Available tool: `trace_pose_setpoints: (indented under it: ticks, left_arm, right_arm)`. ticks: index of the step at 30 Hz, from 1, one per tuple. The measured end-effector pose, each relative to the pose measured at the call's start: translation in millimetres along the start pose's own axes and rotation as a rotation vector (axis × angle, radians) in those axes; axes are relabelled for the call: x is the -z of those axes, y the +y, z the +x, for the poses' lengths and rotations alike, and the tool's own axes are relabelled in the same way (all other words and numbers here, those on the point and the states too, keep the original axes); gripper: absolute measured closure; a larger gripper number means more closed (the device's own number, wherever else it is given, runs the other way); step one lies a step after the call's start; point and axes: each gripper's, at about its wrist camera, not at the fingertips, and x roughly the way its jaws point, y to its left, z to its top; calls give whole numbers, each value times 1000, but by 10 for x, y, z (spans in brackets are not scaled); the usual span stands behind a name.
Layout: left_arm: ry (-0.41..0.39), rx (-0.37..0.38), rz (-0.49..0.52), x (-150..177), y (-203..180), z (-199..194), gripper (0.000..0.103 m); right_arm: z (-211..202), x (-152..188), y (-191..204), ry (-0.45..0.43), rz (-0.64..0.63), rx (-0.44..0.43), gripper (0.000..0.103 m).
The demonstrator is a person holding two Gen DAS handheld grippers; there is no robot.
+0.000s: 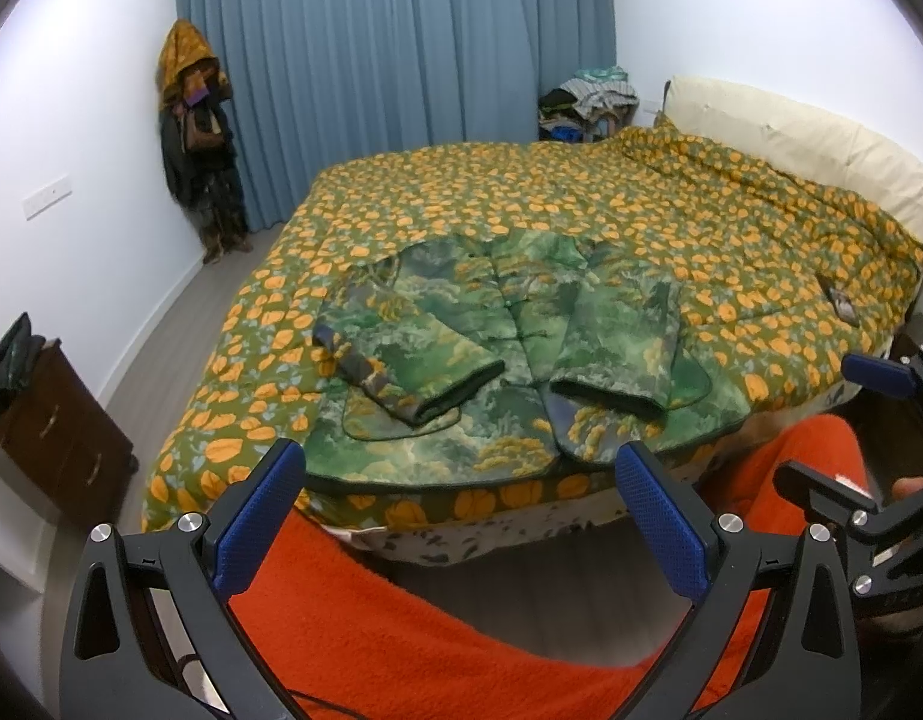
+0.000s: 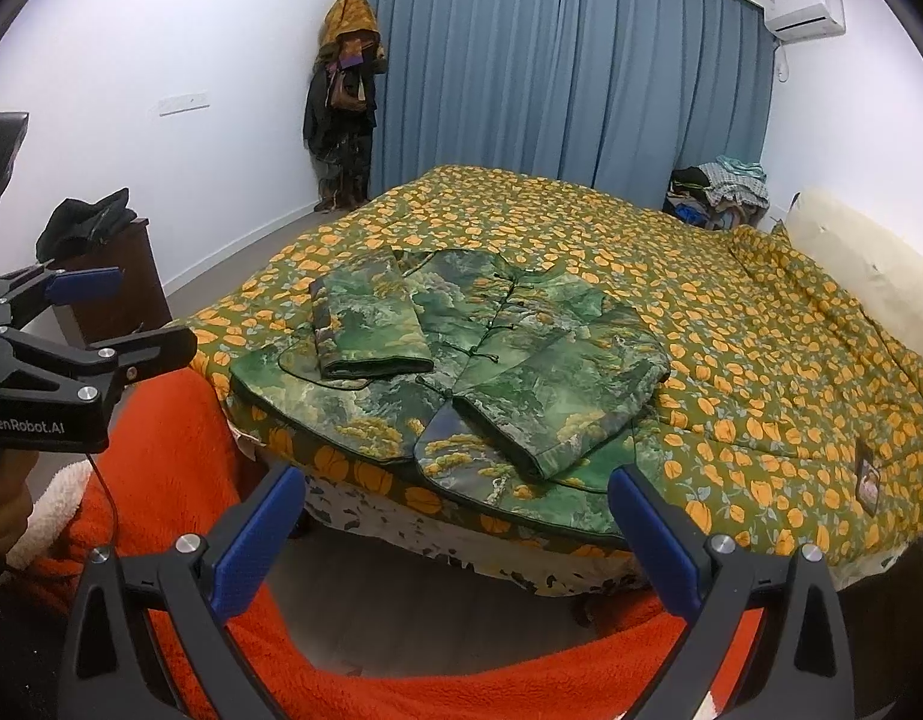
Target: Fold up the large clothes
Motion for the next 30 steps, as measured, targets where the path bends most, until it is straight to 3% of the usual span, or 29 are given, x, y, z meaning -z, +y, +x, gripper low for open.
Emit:
trace_pose_setpoints:
  ticks: [11,19,24,30]
  left_arm:
    - [2,-13,5,-8,23,14,0]
    - [16,-79,-63,-47,335,111,0]
    - [23,-87,-67,-191,469,336,0]
    - [73,-59,-55,-398,429,625,0]
  right_arm:
    - [-2,-11,-14,-10,3,-3,0]
    - [73,-173,-697,-56,38,21,0]
    - [1087,-248,-839,93,-217,-1,0]
    - [2306,-123,-562,241,-404,-86,1]
